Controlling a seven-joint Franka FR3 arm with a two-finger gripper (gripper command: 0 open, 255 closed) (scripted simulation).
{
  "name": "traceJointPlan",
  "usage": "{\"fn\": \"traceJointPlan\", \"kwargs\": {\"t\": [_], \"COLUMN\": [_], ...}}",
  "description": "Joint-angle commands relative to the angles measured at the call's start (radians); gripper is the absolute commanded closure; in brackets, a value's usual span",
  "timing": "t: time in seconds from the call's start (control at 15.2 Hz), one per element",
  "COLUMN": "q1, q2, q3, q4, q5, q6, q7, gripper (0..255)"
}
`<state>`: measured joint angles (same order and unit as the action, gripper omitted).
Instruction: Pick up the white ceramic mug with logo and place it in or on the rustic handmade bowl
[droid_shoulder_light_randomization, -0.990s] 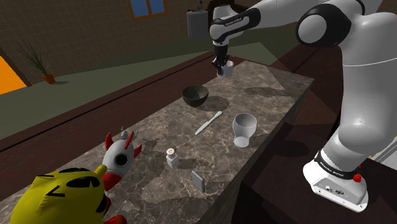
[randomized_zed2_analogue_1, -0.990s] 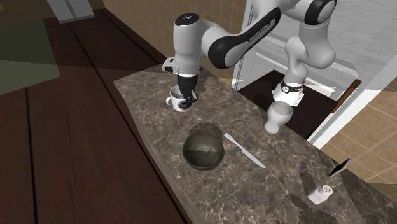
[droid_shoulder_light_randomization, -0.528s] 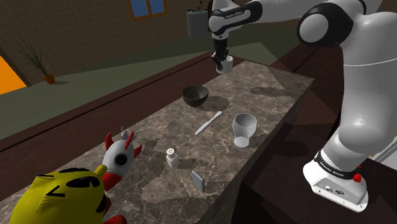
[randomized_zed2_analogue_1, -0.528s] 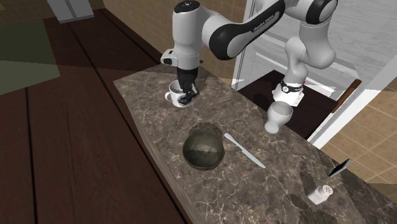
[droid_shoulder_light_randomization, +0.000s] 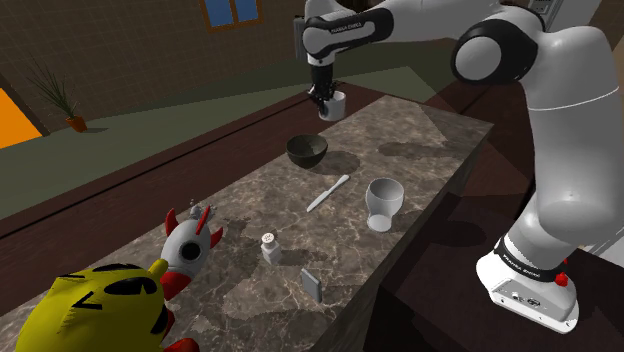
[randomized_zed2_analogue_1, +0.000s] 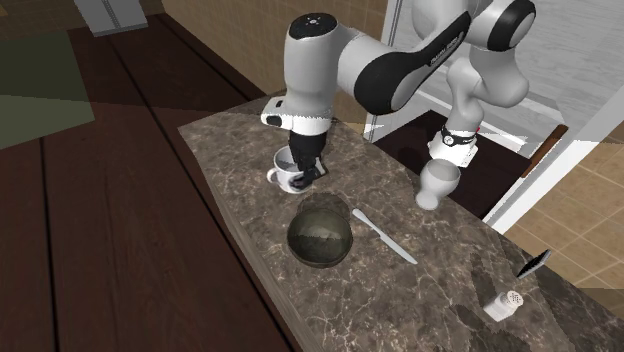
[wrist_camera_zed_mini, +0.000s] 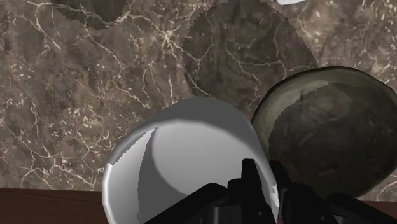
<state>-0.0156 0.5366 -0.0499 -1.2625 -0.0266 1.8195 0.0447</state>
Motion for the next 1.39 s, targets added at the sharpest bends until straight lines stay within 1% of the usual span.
{"fn": "traceJointPlan", "kwargs": {"t": [0.0,0.2,0.33,0.46,0.53,0.86,1.32], "q1": [0.029,0.071,0.099,0.128,0.145,0.145,0.145], "q2": [0.031,0.096,0.152,0.226,0.290,0.253,0.238], "q3": [0.008,0.020,0.026,0.031,0.034,0.034,0.034], "q4": [0.061,0.173,0.270,0.400,0.513,0.380,0.261], "q5": [-0.004,-0.009,-0.012,-0.015,-0.016,-0.017,-0.018], "q6": [-0.031,-0.081,-0.124,-0.181,-0.231,-0.136,-0.032], "q7": [0.038,0.090,0.123,0.155,0.172,0.176,0.181], "gripper": [255,255,255,255,255,255,255]}}
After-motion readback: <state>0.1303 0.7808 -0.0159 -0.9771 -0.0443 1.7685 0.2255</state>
